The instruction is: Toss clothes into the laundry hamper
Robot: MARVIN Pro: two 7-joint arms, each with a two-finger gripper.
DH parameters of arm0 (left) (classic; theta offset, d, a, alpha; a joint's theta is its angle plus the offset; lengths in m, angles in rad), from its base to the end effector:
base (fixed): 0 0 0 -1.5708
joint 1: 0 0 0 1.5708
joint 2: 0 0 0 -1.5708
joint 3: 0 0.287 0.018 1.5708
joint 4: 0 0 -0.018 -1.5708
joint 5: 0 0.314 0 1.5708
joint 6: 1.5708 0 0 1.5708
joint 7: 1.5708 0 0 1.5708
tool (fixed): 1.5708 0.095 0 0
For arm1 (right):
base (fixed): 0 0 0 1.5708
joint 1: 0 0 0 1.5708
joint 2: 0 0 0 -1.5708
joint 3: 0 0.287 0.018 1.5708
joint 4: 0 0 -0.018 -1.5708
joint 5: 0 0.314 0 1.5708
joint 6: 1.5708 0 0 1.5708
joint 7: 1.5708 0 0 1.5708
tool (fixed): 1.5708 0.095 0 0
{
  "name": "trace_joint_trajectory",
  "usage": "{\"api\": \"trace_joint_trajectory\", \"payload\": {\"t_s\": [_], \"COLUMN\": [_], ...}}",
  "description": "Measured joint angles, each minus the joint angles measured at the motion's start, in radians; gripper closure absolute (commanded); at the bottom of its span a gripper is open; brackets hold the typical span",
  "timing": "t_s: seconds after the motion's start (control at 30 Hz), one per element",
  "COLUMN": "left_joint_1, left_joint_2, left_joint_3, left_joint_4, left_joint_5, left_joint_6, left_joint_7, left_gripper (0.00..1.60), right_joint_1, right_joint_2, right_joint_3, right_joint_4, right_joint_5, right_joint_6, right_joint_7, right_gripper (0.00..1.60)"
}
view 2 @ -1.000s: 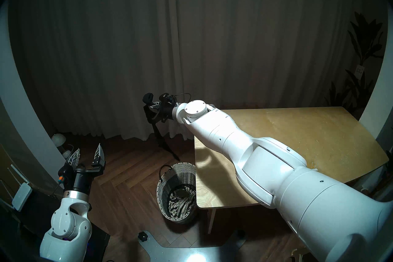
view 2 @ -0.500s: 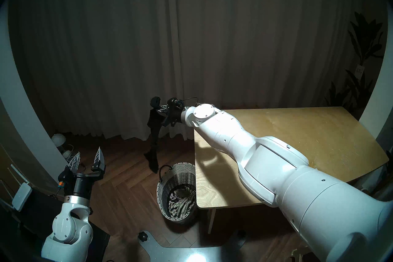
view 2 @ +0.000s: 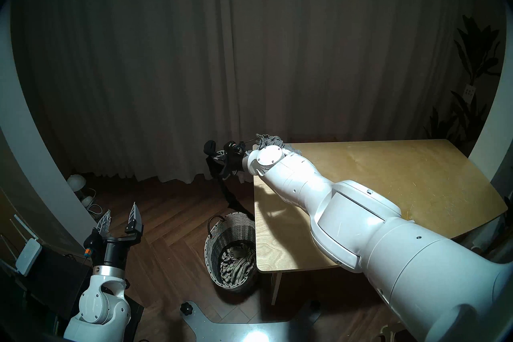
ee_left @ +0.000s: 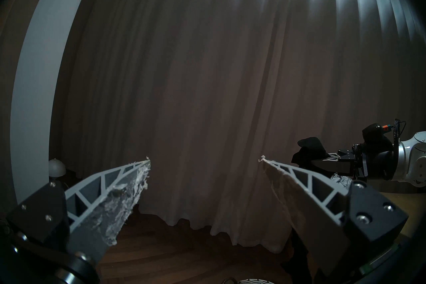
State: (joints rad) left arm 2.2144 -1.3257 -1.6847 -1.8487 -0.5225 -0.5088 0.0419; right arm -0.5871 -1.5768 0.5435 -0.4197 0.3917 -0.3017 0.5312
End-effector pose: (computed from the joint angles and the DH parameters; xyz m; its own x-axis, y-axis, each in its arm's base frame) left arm 0.2288 0.1076 -0.3426 -0.1792 0.2014 0.9630 0.1625 -0.9593 0.2308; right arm 0.5687 0.1921 -0.2911 -0.1583 0.3939 0.9054 0.8461 -0.4185 0.3300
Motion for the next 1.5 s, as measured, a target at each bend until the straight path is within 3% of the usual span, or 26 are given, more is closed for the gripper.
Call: {"api": "trace_joint_trajectory", "payload": {"t_s": [0.2, 0.67, 1.07, 1.3, 1.5], "left_joint_1": [0.010, 0.023, 0.046, 0.062, 0.072], "left_joint_2": [-0.005, 0.000, -0.020, -0.030, -0.036], "left_joint_3": [-0.001, 0.006, 0.008, 0.013, 0.020], "left_joint_4": [0.015, 0.025, 0.038, 0.038, 0.043], "left_joint_5": [-0.025, -0.056, -0.080, -0.084, -0.078], "left_joint_6": [-0.046, -0.089, -0.135, -0.155, -0.175], "left_joint_7": [-0.031, -0.082, -0.099, -0.111, -0.128], "left_gripper": [0.00, 0.00, 0.00, 0.00, 0.00], "right_joint_1": [-0.016, -0.053, -0.081, -0.124, -0.179], "right_joint_2": [0.020, 0.167, 0.201, 0.273, 0.356], "right_joint_3": [0.005, 0.050, 0.013, 0.052, 0.093], "right_joint_4": [-0.069, -0.176, -0.351, -0.404, -0.454], "right_joint_5": [-0.006, 0.020, 0.012, 0.021, 0.035], "right_joint_6": [-0.004, 0.020, -0.041, -0.020, 0.018], "right_joint_7": [-0.011, -0.036, 0.074, 0.072, 0.022], "right_gripper": [1.60, 1.60, 1.60, 1.60, 1.60]}}
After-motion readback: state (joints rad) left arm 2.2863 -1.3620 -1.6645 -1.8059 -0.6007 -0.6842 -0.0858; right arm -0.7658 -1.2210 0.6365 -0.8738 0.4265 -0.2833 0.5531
